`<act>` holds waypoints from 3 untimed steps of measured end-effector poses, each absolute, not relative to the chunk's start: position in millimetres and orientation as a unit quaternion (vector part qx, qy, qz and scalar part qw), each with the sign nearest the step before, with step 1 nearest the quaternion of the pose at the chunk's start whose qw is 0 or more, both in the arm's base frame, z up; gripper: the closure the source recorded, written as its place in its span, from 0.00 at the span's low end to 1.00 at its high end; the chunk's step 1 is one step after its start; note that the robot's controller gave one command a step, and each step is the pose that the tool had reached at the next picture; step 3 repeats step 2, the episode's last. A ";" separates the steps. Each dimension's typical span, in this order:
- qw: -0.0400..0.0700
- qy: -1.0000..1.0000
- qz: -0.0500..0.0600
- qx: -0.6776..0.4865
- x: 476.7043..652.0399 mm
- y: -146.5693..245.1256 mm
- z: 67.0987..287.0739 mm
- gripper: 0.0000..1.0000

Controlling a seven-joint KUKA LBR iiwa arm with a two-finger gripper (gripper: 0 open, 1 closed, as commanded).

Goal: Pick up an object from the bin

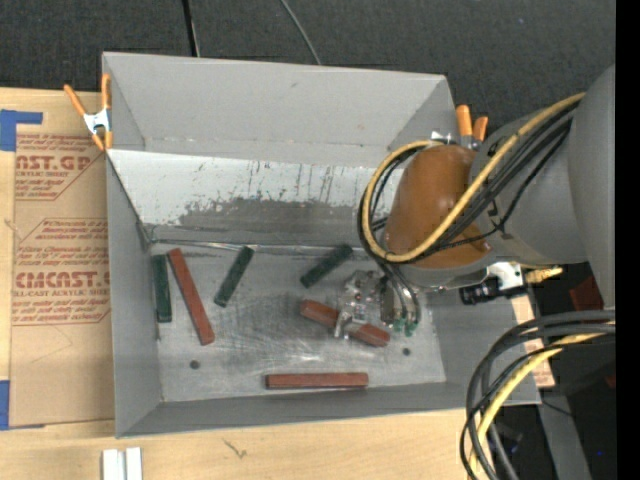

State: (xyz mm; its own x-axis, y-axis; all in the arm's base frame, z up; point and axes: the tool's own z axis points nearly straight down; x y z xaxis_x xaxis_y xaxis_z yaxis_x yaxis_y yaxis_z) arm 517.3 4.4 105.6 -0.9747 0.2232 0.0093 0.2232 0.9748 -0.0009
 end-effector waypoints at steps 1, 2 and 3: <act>0.000 -0.994 0.000 -0.112 519.0 4.7 131.4 1.00; -0.002 -0.994 -0.001 -0.112 519.2 4.9 147.9 1.00; -0.002 -0.994 -0.001 -0.112 519.2 4.9 147.9 1.00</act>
Offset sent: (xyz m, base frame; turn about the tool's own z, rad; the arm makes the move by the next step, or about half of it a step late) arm -0.0001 0.0000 0.0562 0.0000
